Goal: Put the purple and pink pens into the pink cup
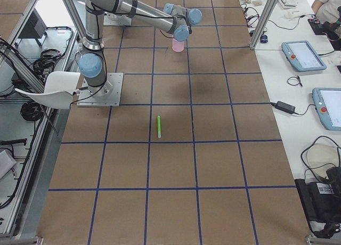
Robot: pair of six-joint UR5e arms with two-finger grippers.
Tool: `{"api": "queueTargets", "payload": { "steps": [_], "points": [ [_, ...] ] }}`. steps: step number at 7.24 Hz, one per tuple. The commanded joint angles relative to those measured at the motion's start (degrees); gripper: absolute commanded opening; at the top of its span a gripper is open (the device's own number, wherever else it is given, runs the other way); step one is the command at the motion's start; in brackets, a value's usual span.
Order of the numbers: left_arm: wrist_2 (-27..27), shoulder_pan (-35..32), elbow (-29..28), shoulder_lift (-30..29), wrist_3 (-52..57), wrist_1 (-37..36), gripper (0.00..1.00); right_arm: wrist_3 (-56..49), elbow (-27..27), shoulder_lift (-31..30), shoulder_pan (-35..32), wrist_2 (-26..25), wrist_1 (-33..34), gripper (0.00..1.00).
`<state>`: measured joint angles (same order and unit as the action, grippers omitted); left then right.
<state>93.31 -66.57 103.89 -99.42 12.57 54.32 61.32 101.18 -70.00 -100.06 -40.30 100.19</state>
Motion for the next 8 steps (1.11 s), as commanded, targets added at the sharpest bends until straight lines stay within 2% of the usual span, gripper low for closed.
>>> {"api": "queueTargets", "payload": {
  "steps": [1, 2, 3, 5, 6, 8],
  "points": [
    [-0.1, -0.1, 0.0, 0.1, 0.0, -0.2, 0.00, -0.1, -0.2, -0.1, 0.1, -3.5, 0.3, 0.69],
    [-0.1, -0.4, 0.0, 0.0, 0.3, -0.4, 0.00, -0.1, -0.5, -0.3, 0.5, -7.9, 0.4, 0.90],
    [0.0, -0.8, 0.0, 0.0, 0.4, -0.6, 0.00, -0.3, -0.8, -1.3, 0.8, -11.5, 0.4, 1.00],
    [-0.4, -1.0, -0.1, 0.0, 0.2, -1.1, 0.00, -6.3, -5.5, -4.5, 1.1, -23.4, 0.4, 1.00],
    [-0.2, -2.5, -0.6, 0.1, -0.3, -2.0, 0.00, -12.0, -6.5, -7.1, 1.4, -26.2, 0.2, 1.00],
    [-0.4, -6.9, -4.1, -0.9, -6.2, -1.8, 0.00, -27.9, -7.8, -11.4, 2.5, -44.5, -3.8, 1.00]
  ]
}}
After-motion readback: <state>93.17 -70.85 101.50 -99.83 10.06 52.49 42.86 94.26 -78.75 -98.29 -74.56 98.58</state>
